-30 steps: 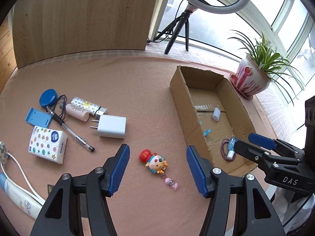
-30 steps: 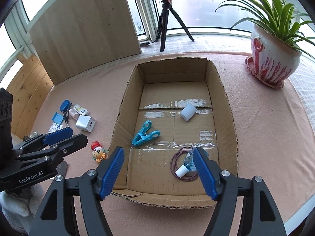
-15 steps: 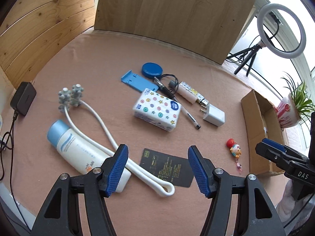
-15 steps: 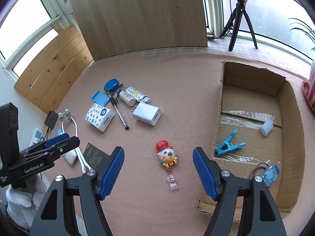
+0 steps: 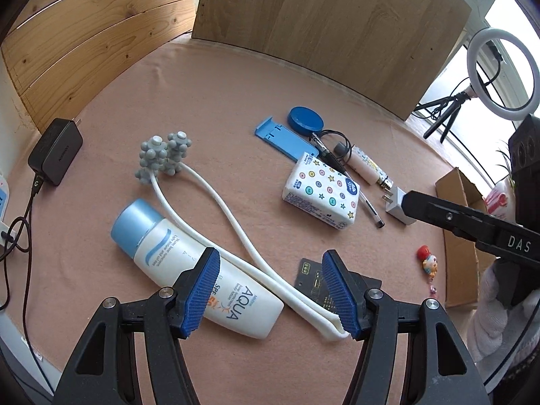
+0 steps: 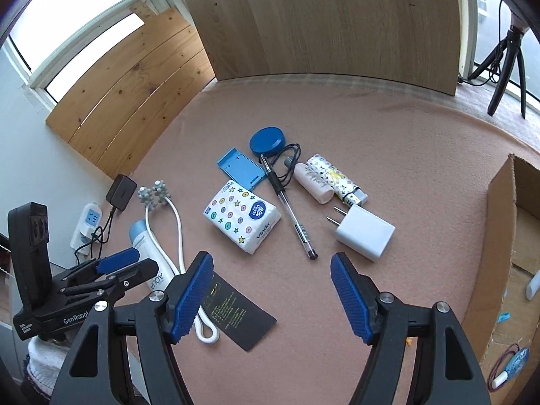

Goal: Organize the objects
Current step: 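Move both tools back toward the star-print tissue pack, then grasp the star-print tissue pack with the right tool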

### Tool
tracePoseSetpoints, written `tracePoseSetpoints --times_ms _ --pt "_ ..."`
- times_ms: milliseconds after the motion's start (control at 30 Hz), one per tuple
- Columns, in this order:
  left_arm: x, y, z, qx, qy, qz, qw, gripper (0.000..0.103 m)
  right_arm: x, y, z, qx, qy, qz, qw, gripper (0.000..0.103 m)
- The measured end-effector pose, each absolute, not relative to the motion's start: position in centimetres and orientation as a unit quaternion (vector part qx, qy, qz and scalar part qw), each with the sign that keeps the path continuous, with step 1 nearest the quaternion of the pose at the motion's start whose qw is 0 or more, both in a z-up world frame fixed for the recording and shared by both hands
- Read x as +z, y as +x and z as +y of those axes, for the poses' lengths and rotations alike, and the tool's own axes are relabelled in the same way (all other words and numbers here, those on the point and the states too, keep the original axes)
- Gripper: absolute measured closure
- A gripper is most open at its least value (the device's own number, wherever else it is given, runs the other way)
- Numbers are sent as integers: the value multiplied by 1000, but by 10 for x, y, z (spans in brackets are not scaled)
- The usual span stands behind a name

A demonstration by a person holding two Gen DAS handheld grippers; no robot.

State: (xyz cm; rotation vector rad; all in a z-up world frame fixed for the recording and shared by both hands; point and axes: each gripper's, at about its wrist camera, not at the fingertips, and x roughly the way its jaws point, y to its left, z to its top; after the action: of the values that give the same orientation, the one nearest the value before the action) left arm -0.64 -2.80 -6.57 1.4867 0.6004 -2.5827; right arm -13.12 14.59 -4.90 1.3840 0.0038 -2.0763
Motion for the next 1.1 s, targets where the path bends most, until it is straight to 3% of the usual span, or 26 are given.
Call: tracePoseSetpoints --times_ms 67,133,200,467,733,967,1100 --pt "-68 -10 -25 -850 487 196 43 32 -56 -141 130 -775 536 0 334 34" --pt "-69 -14 -21 -853 486 188 39 19 -64 -149 113 -762 544 2 350 34" --pt "-70 -18 -15 -856 486 175 31 18 -72 -159 99 -757 553 7 347 35" --pt "-76 -42 -2 -850 507 144 4 16 -93 -186 70 -744 576 12 340 56" --pt "-86 -58 -5 -844 512 161 -9 17 -101 -191 74 -727 597 0 339 62" --pt "-93 -62 -4 -840 520 151 -11 36 -115 -178 92 -670 645 -79 359 71" --pt "-97 -69 -2 -837 523 160 -18 37 -115 -172 92 -675 641 -79 356 71"
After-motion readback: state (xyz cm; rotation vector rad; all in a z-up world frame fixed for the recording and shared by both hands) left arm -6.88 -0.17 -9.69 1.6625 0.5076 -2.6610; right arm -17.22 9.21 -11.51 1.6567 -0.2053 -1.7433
